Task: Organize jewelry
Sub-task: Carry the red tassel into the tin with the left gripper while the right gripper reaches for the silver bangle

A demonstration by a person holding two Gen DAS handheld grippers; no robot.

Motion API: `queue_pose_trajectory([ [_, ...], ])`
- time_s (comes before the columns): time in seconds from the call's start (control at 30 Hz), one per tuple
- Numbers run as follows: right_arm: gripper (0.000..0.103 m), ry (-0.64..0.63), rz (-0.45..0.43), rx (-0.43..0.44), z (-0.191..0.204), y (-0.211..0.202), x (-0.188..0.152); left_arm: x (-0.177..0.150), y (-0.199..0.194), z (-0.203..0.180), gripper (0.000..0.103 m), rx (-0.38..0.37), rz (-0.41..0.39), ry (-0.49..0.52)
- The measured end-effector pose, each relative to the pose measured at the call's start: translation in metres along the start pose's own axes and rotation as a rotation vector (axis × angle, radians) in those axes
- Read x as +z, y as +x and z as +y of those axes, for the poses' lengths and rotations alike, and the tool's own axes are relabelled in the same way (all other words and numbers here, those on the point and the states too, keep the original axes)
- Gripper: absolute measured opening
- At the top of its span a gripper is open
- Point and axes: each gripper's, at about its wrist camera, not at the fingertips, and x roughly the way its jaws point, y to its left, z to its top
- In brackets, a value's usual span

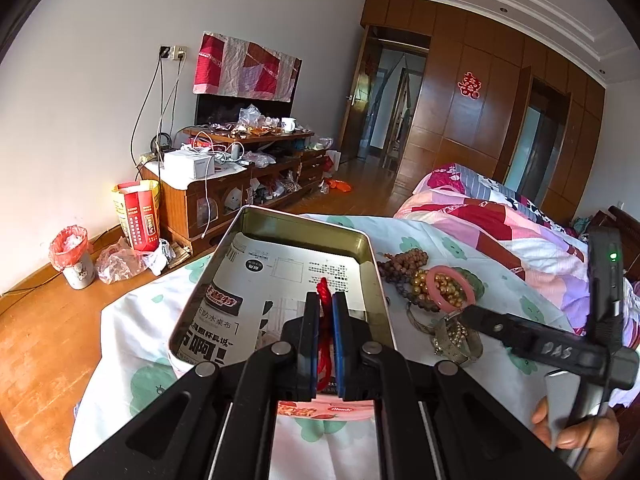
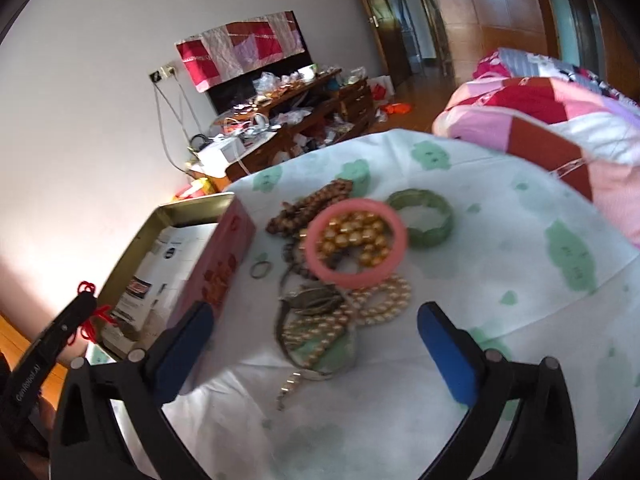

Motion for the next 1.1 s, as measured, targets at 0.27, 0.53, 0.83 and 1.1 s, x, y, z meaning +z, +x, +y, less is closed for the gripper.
queue_pose_trajectory([
  [0.27,0.071,-0.211,0.128,-0.152,0.026,0.051,-0.004,0.0,0.002,0.001,0.005,0.008,0.01,-0.001],
  [0.53,0.039,-0.132,0.094,-0.134,0.003,0.039,-0.001,-0.001,0.005,0.002,0.005,0.007,0.019,-0.002],
  [0.83,0.018,-0.045,-0.111,0.048,0.015,-0.015,0.005,0.0,0.003,0.009,0.005,0.012,-0.017,-0.011],
  [1.1,0.016,-0.107,-0.154,0.146,0.058,-0.015,0.012,0.001,0.006,0.018,0.005,0.027,-0.006,-0.03],
])
